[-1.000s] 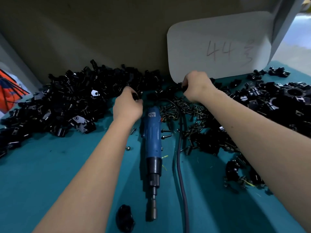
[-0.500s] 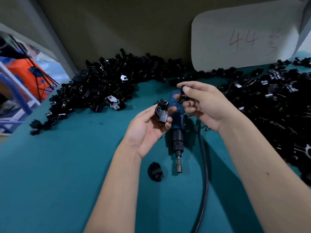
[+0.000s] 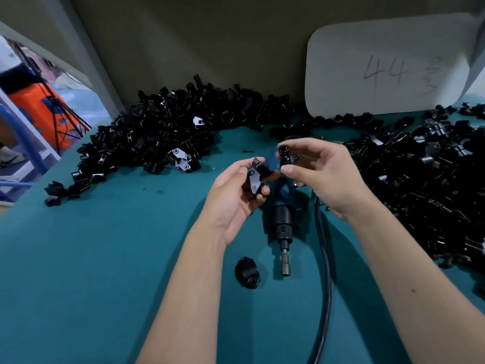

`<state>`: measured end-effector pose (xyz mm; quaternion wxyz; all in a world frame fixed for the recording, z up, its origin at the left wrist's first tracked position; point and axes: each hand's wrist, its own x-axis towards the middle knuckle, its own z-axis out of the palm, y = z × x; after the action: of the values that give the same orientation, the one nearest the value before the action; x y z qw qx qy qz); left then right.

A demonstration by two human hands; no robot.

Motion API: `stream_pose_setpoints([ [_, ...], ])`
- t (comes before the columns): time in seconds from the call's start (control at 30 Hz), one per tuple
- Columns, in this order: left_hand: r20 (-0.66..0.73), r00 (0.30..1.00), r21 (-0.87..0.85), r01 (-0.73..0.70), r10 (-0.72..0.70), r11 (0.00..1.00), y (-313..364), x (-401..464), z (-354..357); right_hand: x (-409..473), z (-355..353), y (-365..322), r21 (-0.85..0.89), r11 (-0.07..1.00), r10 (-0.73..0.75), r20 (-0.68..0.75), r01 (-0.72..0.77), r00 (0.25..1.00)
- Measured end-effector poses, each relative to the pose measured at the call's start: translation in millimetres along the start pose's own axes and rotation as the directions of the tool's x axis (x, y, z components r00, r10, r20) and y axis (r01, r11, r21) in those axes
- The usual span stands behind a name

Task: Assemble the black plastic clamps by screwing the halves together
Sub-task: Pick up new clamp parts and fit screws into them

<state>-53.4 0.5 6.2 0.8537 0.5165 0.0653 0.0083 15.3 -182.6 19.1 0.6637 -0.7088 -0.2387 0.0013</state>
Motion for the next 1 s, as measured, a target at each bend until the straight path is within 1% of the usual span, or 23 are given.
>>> stream_pose_setpoints([
  [0.1, 0.059, 0.998, -0.081, 0.026, -0.021, 0.996, 0, 0, 1, 2, -4, 2, -0.151, 0.986, -0.077, 0.002, 0.076, 0.997],
  [0.2, 0.113, 0.993, -0.049, -0.023, 0.028, 0.999, -3, 1, 0, 3, -4, 4, -0.203, 0.970, -0.132, 0.026, 0.135, 0.991],
  [0.3, 0.061, 0.993, -0.010, -0.098, 0.098, 0.995, -9, 3, 5, 1, -4, 4, -0.158, 0.978, -0.127, 0.050, 0.134, 0.991],
  [0.4, 0.008, 0.984, 0.044, -0.176, 0.176, 0.983, -12, 6, 7, 1, -3, 2, -0.060, 0.995, -0.082, 0.037, 0.084, 0.996],
  [0.53, 0.007, 0.976, 0.105, -0.219, 0.219, 0.970, -13, 6, 12, 2, -1, 1, -0.063, 0.991, -0.112, 0.028, 0.114, 0.993],
  [0.6, 0.013, 0.973, 0.122, -0.232, 0.232, 0.965, -14, 6, 16, 2, -2, 0, -0.015, 0.994, -0.110, 0.048, 0.111, 0.993],
  [0.7, 0.037, 0.961, 0.103, -0.276, 0.273, 0.956, -15, 6, 23, 2, -7, -5, 0.041, 0.995, -0.095, 0.098, 0.092, 0.991],
  [0.8, 0.056, 0.953, 0.065, -0.301, 0.297, 0.951, -18, 5, 32, 1, -15, -8, 0.081, 0.996, -0.052, 0.097, 0.044, 0.994],
  [0.9, 0.057, 0.953, 0.004, -0.299, 0.298, 0.954, -20, 6, 40, 2, -25, -11, 0.074, 0.996, -0.057, 0.101, 0.050, 0.993],
  [1.0, 0.017, 0.953, -0.033, -0.303, 0.303, 0.953, -21, 7, 44, 1, -34, -14, 0.098, 0.995, -0.036, 0.192, 0.018, 0.981],
])
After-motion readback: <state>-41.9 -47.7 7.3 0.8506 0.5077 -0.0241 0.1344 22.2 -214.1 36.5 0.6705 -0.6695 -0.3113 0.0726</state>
